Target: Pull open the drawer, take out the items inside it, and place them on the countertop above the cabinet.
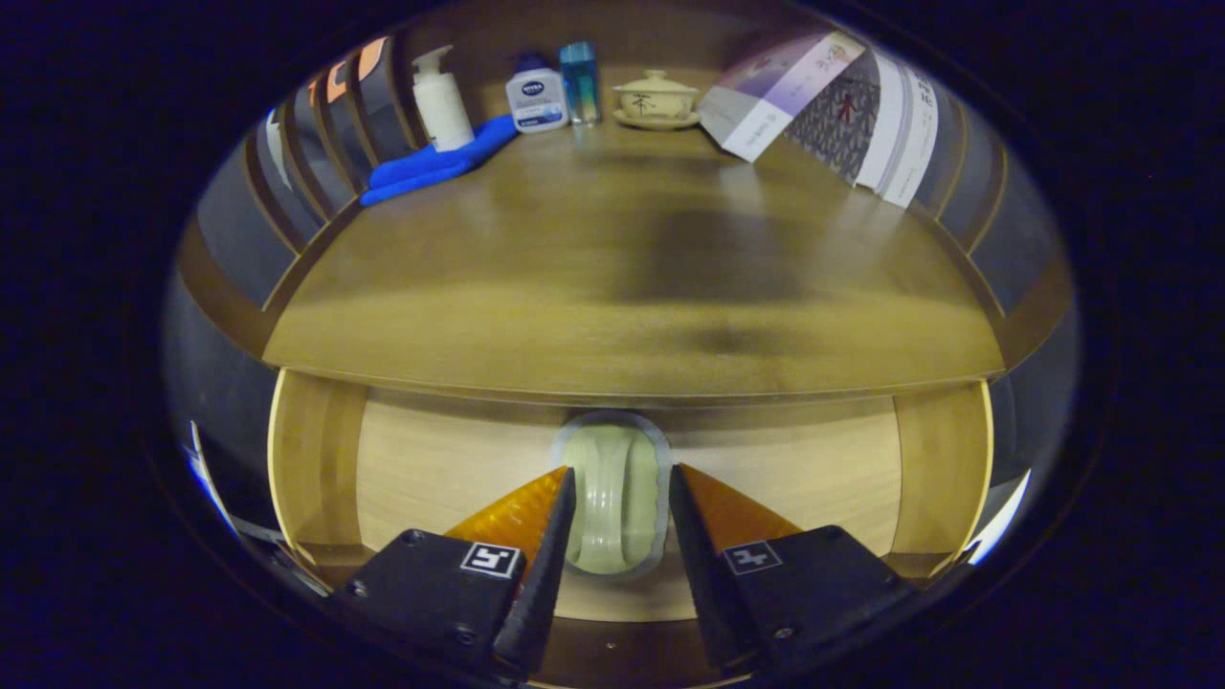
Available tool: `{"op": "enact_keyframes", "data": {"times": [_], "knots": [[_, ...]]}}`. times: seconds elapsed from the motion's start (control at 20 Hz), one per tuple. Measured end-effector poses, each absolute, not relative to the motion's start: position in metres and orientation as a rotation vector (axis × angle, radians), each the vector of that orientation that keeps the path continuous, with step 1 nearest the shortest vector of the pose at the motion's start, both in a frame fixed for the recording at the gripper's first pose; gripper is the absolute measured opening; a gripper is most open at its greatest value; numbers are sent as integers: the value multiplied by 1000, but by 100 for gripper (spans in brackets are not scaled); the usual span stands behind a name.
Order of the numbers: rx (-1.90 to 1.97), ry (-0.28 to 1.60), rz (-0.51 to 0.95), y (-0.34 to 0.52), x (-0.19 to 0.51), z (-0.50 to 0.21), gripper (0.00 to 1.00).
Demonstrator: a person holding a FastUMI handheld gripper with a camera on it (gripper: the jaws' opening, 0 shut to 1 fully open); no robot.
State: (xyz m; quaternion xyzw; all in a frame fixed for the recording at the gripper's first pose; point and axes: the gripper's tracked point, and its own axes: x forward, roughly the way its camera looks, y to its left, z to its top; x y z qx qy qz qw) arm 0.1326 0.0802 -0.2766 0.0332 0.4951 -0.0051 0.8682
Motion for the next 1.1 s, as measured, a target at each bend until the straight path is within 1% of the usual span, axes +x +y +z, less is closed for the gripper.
{"op": "enact_keyframes", "data": {"times": [0.05,0.2,0.3,0.35,0.45,0.75,1.1], "knots": [[82,1054,-2,83,132,-279,58],[116,1104,10,87,129,-289,53],[116,1094,-6,85,135,-291,42],[119,1095,-1,84,133,-289,30],[124,1100,13,85,128,-286,24],[131,1056,81,84,99,-259,22],[129,944,127,74,67,-194,22]]}}
